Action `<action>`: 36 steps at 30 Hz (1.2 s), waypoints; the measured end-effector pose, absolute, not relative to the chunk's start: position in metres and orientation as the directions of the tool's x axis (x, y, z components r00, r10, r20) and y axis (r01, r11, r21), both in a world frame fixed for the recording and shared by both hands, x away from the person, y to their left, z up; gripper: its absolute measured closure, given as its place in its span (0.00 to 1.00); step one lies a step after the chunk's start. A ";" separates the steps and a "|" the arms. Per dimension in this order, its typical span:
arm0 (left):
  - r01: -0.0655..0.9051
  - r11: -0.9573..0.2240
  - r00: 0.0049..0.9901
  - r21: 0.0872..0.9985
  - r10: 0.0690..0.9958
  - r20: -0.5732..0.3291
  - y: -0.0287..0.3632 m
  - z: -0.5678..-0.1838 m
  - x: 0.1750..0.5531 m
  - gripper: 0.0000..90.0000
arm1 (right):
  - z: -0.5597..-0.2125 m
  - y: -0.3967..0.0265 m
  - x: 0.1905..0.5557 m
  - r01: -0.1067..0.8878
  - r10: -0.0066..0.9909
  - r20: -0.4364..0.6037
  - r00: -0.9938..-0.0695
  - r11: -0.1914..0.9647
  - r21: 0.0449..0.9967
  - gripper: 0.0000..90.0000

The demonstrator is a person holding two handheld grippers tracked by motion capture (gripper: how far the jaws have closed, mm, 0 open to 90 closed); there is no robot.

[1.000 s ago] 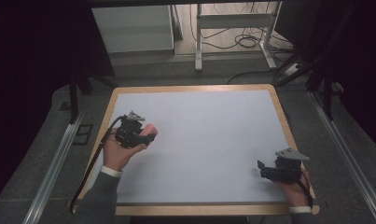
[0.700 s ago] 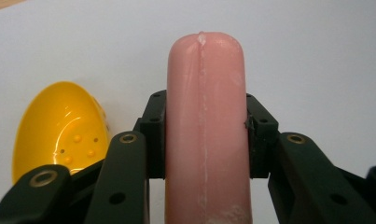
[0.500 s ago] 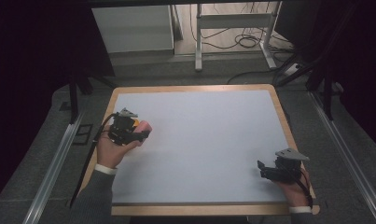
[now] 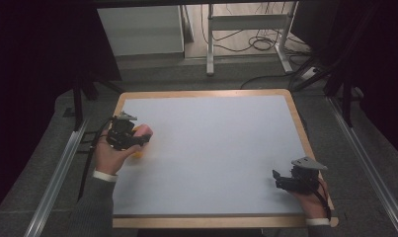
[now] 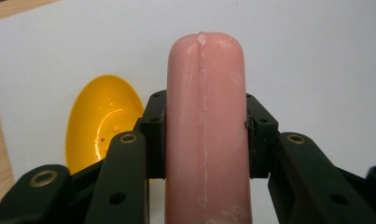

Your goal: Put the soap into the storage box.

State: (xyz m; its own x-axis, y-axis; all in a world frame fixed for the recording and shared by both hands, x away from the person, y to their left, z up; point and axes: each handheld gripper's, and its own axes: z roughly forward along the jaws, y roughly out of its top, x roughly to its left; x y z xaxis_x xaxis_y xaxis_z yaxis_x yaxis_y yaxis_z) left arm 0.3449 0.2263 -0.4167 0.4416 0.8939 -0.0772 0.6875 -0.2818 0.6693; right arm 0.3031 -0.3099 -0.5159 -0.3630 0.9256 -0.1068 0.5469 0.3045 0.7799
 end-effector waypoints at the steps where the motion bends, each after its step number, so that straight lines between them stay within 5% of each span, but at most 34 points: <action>1: 0.688 -0.281 0.439 0.669 0.895 -0.076 0.228 -0.416 0.345 0.67 | -0.516 -0.310 0.303 0.547 0.926 -0.106 -0.362 0.303 0.781 0.07; 36: 0.795 -0.217 0.321 0.566 0.943 -0.090 0.262 -0.465 0.387 0.67 | -0.515 -0.310 0.303 0.543 0.925 -0.108 -0.364 0.305 0.782 0.07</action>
State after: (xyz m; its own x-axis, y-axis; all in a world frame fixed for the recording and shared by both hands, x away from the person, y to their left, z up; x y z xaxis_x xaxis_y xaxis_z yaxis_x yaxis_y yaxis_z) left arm 0.3869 0.2618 -0.4647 0.3212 0.9427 -0.0899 0.7951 -0.2169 0.5664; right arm 0.3025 -0.3102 -0.5148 -0.3639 0.9252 -0.1081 0.5432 0.3050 0.7823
